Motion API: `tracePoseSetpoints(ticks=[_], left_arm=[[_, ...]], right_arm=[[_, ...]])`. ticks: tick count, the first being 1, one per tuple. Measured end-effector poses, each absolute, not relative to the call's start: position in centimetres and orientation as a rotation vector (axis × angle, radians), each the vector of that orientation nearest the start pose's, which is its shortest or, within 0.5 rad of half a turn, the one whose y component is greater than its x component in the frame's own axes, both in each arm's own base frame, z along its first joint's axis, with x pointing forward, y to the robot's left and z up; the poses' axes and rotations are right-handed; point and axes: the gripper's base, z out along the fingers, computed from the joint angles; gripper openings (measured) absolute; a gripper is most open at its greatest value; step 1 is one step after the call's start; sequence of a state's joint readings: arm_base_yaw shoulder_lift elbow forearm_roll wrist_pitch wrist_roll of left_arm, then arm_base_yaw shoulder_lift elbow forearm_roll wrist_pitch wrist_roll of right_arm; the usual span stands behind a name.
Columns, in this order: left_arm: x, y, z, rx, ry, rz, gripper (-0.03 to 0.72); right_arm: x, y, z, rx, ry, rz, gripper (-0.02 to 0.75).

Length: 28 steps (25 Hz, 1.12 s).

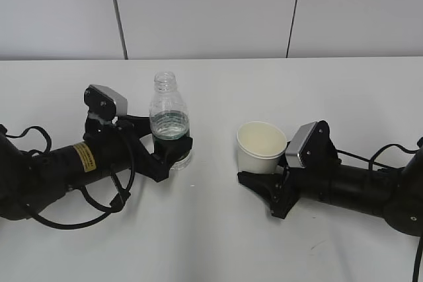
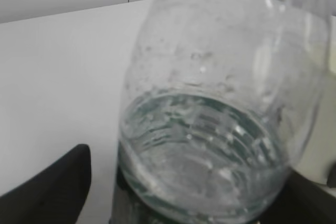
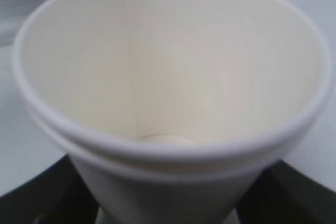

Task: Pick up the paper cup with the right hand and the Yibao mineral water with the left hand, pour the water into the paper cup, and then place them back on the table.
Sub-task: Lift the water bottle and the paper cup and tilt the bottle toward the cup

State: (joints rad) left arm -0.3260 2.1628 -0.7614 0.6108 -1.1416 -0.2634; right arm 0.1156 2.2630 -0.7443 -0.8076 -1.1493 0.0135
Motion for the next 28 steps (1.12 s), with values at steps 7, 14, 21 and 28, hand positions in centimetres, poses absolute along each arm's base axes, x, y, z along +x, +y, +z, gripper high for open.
tracePoseSetpoints(ticks=[7,14,21,28], left_arm=[[31.7,-15.7,7.9,0.69,1.708,-0.711,0.522],[31.8,-15.6,8.0,0.673,1.712,-0.703,0.431],[31.9,-15.5,8.0,0.652,1.716,-0.694,0.379],[32.0,-15.5,8.6,0.728,1.683,-0.622,0.37]], right_arm=[[31.9,9.7,4.2,-0.906,1.704,0.536,0.524],[31.9,9.7,4.2,-0.906,1.704,0.536,0.523],[31.7,10.0,4.1,-0.945,1.69,0.558,0.523],[31.7,10.5,5.4,-0.963,1.673,0.663,0.523]])
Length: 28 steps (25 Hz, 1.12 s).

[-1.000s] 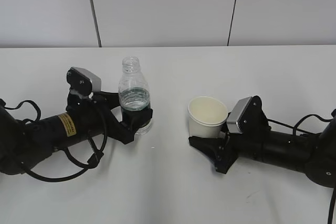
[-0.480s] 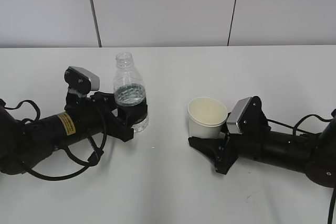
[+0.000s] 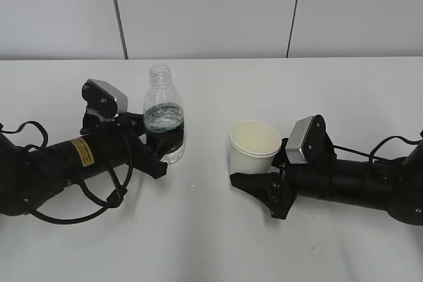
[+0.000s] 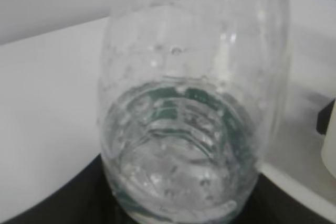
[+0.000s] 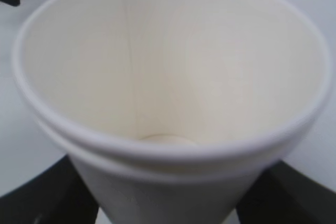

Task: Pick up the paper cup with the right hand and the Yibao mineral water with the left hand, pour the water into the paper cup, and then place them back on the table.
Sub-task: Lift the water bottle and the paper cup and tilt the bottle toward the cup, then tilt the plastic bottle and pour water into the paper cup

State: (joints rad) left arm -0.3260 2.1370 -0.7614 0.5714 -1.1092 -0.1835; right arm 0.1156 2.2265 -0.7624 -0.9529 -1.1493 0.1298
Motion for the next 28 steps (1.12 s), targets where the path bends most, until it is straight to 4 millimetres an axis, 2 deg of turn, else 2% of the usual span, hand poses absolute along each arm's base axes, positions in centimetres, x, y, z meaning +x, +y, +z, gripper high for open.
tracePoseSetpoints(ticks=[4,8,14,28], left_arm=[[32.1,-15.5,10.3,0.774,1.61,-0.57,0.368],[32.1,-15.5,11.5,0.854,1.521,-0.485,0.368],[32.1,-15.5,12.4,0.968,1.411,-0.356,0.367],[32.0,-15.5,13.0,1.145,1.236,-0.14,0.364]], right_arm=[[31.5,11.1,5.8,-1.026,1.64,0.7,0.523],[31.6,12.8,6.1,-1.086,1.587,0.725,0.523],[31.9,15.2,6.8,-1.142,1.517,0.754,0.523],[31.7,16.2,7.0,-1.149,1.518,0.803,0.523]])
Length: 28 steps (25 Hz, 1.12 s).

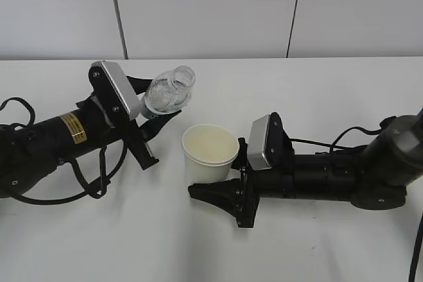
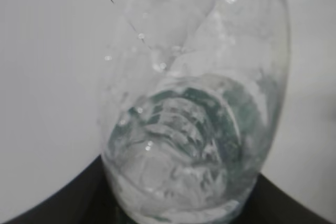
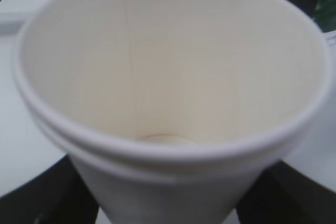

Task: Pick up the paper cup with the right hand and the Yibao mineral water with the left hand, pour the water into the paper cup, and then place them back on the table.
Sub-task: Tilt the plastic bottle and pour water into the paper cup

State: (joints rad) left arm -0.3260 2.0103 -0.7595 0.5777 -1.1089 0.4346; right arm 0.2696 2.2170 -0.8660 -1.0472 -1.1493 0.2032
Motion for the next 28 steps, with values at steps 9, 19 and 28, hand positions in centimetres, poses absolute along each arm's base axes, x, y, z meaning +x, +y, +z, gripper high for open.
tracePoseSetpoints(ticks=[9,19,28], left_arm=[[32.0,-15.5,13.0,1.245,1.133,-0.012,0.337],[32.1,-15.5,13.1,1.313,1.052,0.088,0.33],[33.4,-16.0,14.3,1.327,0.949,0.18,0.322]], right_arm=[[31.5,16.4,7.0,-1.155,1.515,0.81,0.523],[31.3,16.5,6.7,-1.174,1.517,0.823,0.523],[31.3,16.5,6.6,-1.177,1.519,0.827,0.523]])
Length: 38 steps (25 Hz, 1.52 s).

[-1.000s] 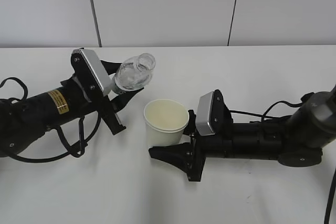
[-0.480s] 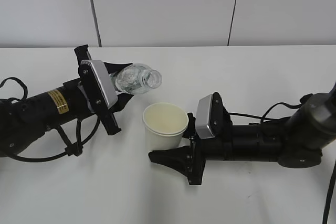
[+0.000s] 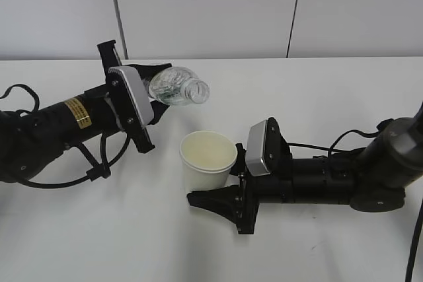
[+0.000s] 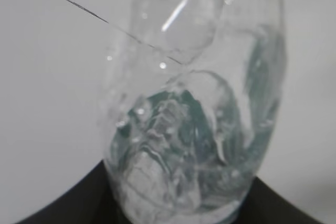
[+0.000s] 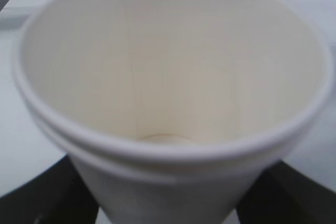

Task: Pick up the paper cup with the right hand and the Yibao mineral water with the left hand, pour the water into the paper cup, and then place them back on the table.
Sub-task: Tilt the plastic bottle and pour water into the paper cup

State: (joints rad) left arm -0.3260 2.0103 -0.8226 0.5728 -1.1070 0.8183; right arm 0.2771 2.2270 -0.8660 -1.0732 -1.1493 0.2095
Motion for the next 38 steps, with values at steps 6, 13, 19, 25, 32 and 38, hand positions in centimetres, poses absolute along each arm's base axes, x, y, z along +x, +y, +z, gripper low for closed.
tracePoseSetpoints(ticks=[6,13,19,25,32,38], left_arm=[[33.56,-16.0,14.45,1.367,0.886,0.251,0.321],[33.57,-16.01,14.47,1.399,0.84,0.302,0.32],[33.59,-16.02,14.49,1.44,0.775,0.375,0.32],[33.62,-15.98,14.5,1.478,0.71,0.453,0.319],[33.77,-15.85,14.55,1.474,0.711,0.484,0.319],[33.8,-15.83,14.56,1.489,0.686,0.519,0.319]], right_arm=[[31.56,16.41,6.65,-1.141,1.531,0.813,0.523],[31.75,16.25,6.34,-1.157,1.555,0.764,0.523],[31.76,16.23,6.29,-1.169,1.551,0.752,0.523],[31.68,16.25,6.27,-1.182,1.544,0.754,0.523],[31.68,16.2,6.13,-1.192,1.556,0.744,0.523],[31.69,16.17,6.03,-1.198,1.565,0.736,0.523]])
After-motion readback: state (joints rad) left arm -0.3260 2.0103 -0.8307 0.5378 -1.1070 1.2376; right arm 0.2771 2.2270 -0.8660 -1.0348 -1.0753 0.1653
